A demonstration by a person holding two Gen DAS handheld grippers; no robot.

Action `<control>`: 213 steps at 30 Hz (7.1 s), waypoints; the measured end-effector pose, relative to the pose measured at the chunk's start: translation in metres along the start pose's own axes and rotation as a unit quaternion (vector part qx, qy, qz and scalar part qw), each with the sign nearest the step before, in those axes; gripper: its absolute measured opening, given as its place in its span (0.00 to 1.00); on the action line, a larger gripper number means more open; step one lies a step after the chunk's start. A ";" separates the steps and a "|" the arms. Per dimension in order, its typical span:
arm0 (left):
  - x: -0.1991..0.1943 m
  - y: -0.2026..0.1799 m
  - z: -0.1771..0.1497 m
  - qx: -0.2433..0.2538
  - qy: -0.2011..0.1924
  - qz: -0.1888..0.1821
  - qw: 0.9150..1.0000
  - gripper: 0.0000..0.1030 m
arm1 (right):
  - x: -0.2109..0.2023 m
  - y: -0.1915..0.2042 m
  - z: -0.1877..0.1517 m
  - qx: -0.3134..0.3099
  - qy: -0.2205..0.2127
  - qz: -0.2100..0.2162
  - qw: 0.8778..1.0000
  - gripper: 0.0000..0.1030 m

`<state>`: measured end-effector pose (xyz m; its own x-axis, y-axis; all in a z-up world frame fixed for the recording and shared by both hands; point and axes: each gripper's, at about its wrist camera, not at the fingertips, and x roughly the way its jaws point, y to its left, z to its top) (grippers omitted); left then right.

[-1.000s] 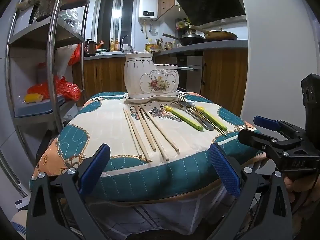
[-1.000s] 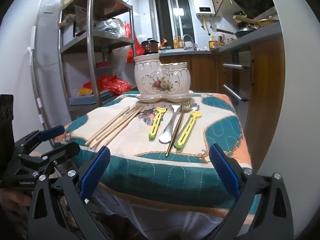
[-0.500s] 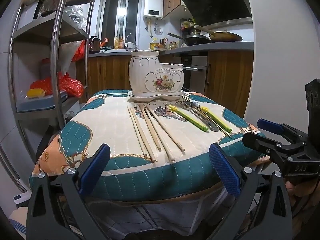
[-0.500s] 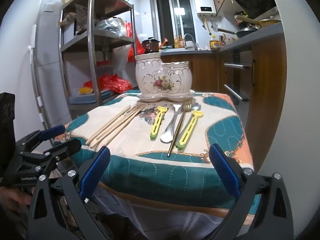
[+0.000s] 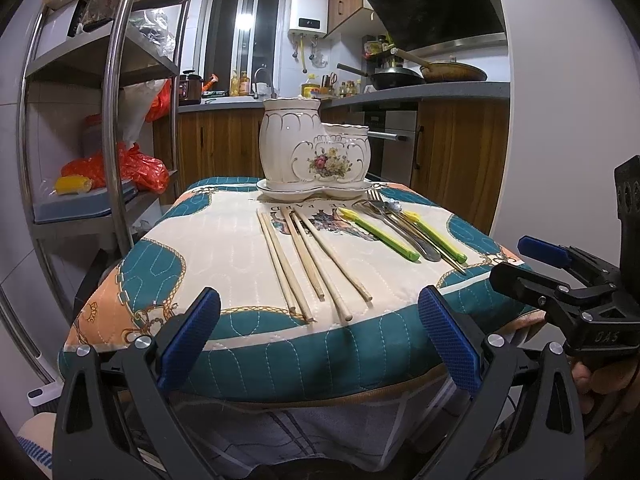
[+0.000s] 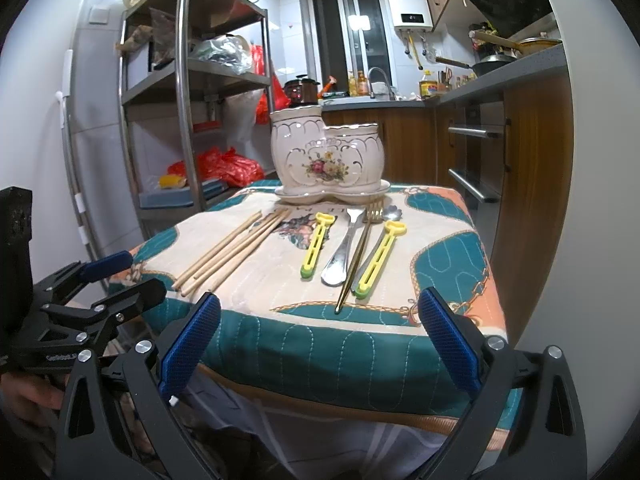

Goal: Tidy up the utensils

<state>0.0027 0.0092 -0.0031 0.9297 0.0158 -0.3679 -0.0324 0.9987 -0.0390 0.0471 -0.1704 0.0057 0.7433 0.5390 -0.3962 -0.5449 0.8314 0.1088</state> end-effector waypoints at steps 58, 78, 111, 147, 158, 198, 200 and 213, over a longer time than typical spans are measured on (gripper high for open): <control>0.011 0.017 0.015 -0.029 0.027 0.009 0.999 0.86 | 0.002 -0.012 0.007 0.034 0.016 -0.016 0.999 0.95; 0.124 0.054 0.055 -0.035 0.190 0.025 0.981 0.29 | 0.006 -0.033 0.020 0.065 0.031 -0.024 0.997 0.87; 0.157 0.082 0.074 -0.053 0.236 0.021 0.970 0.27 | 0.109 -0.067 0.080 0.052 0.196 -0.031 0.979 0.33; 0.189 0.088 0.095 0.050 0.404 -0.007 0.913 0.27 | 0.162 -0.069 0.097 -0.053 0.404 -0.020 0.913 0.11; 0.209 0.086 0.102 0.056 0.499 -0.013 0.865 0.26 | 0.185 -0.069 0.108 -0.052 0.486 -0.029 0.872 0.11; 0.140 0.097 0.225 -0.122 -0.038 -0.085 0.988 0.04 | 0.147 -0.088 0.198 0.091 0.009 0.079 0.993 0.10; 0.143 0.096 0.232 -0.123 -0.072 -0.083 0.986 0.04 | 0.151 -0.086 0.203 0.092 -0.012 0.088 0.992 0.10; 0.165 0.093 0.266 -0.147 -0.199 -0.065 0.967 0.04 | 0.183 -0.089 0.232 0.090 -0.085 0.101 0.987 0.10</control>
<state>0.2507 0.1177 0.1797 0.9985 -0.0337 0.0431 0.0466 0.9374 -0.3450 0.3219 -0.1144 0.1344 0.6891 0.6985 -0.1930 -0.6223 0.7068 0.3364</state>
